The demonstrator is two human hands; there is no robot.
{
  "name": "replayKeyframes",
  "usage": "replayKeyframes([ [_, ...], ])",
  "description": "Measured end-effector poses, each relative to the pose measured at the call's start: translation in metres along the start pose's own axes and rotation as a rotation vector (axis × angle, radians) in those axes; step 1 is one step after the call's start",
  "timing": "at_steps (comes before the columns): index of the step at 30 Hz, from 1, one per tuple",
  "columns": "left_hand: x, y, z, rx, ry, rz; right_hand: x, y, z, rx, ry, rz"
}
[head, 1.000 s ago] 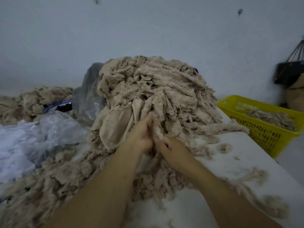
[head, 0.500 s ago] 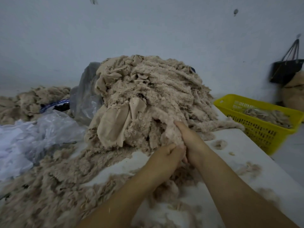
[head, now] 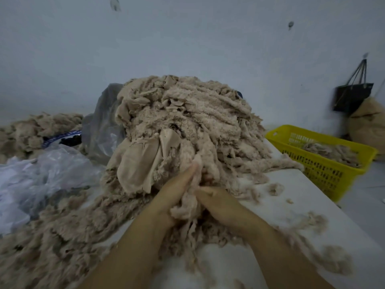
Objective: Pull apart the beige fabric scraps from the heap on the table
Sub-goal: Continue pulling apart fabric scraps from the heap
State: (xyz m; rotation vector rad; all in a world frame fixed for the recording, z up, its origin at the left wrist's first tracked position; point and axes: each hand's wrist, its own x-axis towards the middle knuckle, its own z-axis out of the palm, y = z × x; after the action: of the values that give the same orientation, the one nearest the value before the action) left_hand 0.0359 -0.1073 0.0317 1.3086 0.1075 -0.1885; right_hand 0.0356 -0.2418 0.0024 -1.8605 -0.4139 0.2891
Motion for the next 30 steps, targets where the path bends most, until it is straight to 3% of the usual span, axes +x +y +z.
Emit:
replayKeyframes([
  [3,0.006,-0.008,-0.005,-0.097,0.127,0.087,-0.001,0.000,-0.001,0.036,0.075,0.002],
  [7,0.003,-0.012,-0.009,-0.385,0.090,0.136,0.006,-0.004,-0.011,0.566,0.287,-0.016],
  [11,0.007,-0.003,-0.023,-0.498,0.195,0.194,0.009,-0.006,-0.029,1.079,0.303,-0.036],
  [13,0.006,-0.001,-0.028,-0.101,0.318,0.218,0.006,-0.009,-0.032,1.163,0.256,-0.042],
  [16,0.004,-0.015,-0.032,0.772,0.463,0.351,0.006,-0.010,-0.026,1.178,0.203,-0.064],
  [17,0.001,-0.017,-0.028,0.925,0.520,0.451,0.006,-0.010,-0.025,1.152,0.205,-0.068],
  [19,-0.007,-0.013,-0.018,0.998,0.592,0.756,0.004,-0.012,-0.022,1.099,0.190,-0.073],
  [21,-0.012,-0.014,-0.009,0.918,0.480,0.915,0.001,-0.014,-0.019,1.041,0.132,-0.090],
  [22,-0.015,-0.016,-0.003,0.834,0.371,0.862,0.000,-0.015,-0.017,0.989,0.105,-0.100],
  [26,-0.017,-0.018,0.004,0.317,0.093,0.274,-0.002,-0.012,-0.016,0.518,0.195,-0.153],
  [28,-0.011,-0.016,-0.002,-0.021,-0.100,0.194,-0.006,-0.013,-0.016,0.212,0.197,-0.208],
  [30,-0.007,-0.008,-0.010,-0.421,-0.181,0.168,-0.007,-0.011,-0.012,-0.051,0.136,-0.194],
])
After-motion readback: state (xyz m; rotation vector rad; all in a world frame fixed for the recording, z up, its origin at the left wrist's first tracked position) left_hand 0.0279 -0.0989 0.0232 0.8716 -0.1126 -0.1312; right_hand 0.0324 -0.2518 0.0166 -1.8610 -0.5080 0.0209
